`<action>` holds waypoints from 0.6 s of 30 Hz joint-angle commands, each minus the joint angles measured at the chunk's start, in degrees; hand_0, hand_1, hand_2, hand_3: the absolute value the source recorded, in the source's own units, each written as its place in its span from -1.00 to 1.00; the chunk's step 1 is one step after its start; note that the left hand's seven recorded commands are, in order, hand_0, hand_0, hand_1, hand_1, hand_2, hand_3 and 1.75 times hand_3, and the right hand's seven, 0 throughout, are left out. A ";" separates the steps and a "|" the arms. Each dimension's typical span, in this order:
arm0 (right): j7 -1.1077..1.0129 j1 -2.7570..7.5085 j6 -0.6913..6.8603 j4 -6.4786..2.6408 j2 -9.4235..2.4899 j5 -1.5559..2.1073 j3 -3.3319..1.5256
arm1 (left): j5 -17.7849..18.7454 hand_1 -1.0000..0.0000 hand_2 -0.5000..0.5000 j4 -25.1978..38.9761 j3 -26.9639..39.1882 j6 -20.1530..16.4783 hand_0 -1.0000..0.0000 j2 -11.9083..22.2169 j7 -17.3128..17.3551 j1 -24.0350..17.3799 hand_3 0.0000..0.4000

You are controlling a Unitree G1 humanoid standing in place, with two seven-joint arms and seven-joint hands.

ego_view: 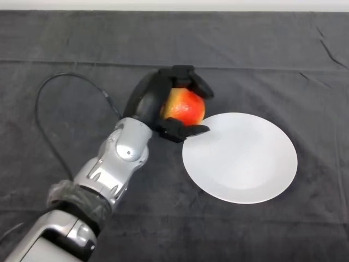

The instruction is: Move the apple to the plate

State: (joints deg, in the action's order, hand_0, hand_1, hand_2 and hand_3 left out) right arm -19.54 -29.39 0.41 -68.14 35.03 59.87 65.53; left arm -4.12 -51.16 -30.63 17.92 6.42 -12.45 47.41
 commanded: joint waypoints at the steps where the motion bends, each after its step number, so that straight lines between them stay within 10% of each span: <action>1: 0.64 0.73 0.21 1.58 1.19 0.57 0.21 | 1.52 -1.00 0.00 -2.73 -1.36 1.53 -1.00 -0.59 -0.67 3.72 1.00; 18: 0.44 0.63 0.19 1.17 1.38 0.63 0.30 | 11.91 -1.00 0.00 -5.75 -15.52 2.26 -1.00 -3.23 -0.91 6.85 1.00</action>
State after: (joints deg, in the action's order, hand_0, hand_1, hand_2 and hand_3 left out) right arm -19.54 -29.39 0.41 -68.14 35.03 59.87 65.55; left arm 7.42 -56.47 -45.71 19.10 2.83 -12.84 51.24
